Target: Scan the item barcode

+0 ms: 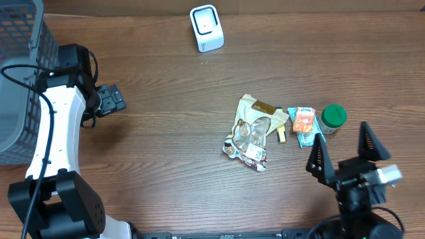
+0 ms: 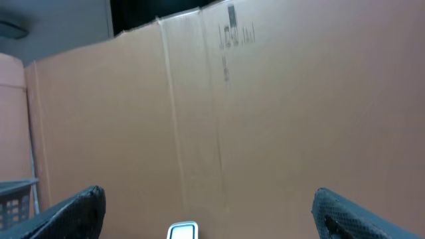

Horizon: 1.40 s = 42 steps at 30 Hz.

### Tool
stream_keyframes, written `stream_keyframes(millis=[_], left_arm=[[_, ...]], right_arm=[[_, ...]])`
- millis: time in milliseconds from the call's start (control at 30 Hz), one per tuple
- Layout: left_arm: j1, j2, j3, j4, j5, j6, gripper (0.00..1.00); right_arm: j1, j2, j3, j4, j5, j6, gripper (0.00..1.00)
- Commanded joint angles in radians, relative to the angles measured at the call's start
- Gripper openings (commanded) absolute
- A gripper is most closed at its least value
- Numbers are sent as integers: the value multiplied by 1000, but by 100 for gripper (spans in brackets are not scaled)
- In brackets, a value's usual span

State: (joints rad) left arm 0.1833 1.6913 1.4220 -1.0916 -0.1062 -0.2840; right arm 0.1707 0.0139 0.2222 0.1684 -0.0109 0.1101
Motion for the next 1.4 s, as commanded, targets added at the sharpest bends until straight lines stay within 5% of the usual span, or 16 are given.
stream_keyframes(millis=[0,133,433,1367], left_arm=[[-6,7,13,0,-1,15,100],[-6,7,13,0,-1,15,100],[-6,7,13,1,-1,15,100],[-6,7,13,0,-1,15,100]], right_arm=[[-5,-11,-104,31,25,87,100],[-5,-11,-215,32,36,146,100],[-9,-11,-214,-251,43,138,100],[-8,-11,-214,-249,43,122,100]])
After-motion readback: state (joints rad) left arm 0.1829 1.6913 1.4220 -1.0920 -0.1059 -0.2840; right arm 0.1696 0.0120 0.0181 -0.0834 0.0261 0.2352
